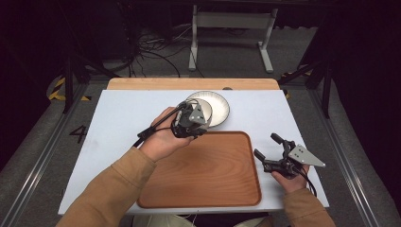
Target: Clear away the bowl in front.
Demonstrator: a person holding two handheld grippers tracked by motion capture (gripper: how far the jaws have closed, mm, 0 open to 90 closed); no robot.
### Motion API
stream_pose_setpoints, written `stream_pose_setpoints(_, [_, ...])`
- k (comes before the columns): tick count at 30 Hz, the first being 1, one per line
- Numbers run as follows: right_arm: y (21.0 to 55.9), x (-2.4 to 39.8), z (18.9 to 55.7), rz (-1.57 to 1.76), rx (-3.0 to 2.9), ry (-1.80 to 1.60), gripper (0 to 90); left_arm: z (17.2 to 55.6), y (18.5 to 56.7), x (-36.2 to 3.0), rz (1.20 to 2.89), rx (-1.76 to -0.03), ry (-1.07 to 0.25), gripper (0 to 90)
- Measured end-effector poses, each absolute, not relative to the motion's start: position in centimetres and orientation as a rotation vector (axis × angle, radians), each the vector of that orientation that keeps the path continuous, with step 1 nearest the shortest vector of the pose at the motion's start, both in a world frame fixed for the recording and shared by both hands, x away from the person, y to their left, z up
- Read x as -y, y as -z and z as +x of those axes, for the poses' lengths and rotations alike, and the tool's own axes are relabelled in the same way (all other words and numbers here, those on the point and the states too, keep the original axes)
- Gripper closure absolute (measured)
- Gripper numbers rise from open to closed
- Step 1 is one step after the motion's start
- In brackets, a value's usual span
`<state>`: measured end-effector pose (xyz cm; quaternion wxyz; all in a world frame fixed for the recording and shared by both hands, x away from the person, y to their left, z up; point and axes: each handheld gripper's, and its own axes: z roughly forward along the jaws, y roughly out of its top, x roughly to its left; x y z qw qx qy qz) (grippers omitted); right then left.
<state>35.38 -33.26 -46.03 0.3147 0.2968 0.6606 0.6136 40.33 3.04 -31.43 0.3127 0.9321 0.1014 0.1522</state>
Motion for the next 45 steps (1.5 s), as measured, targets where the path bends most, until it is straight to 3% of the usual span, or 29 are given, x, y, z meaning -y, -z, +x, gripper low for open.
stream_pose_setpoints(16, [46.0,33.2,35.4,0.779,-1.742,-1.618,7.5,37.5,31.0,-5.1,2.478,-0.198,-0.379,82.1])
stream_pose_setpoints(29, [46.0,33.2,35.4,0.777,-1.744,-1.619,7.9,35.9,33.2,-6.5,2.422,-0.203,-0.364,82.2])
stream_pose_setpoints(45, [46.0,33.2,35.4,0.773,-1.747,-1.622,7.5,35.5,35.4,-5.1,2.495,-0.101,-0.248,82.2])
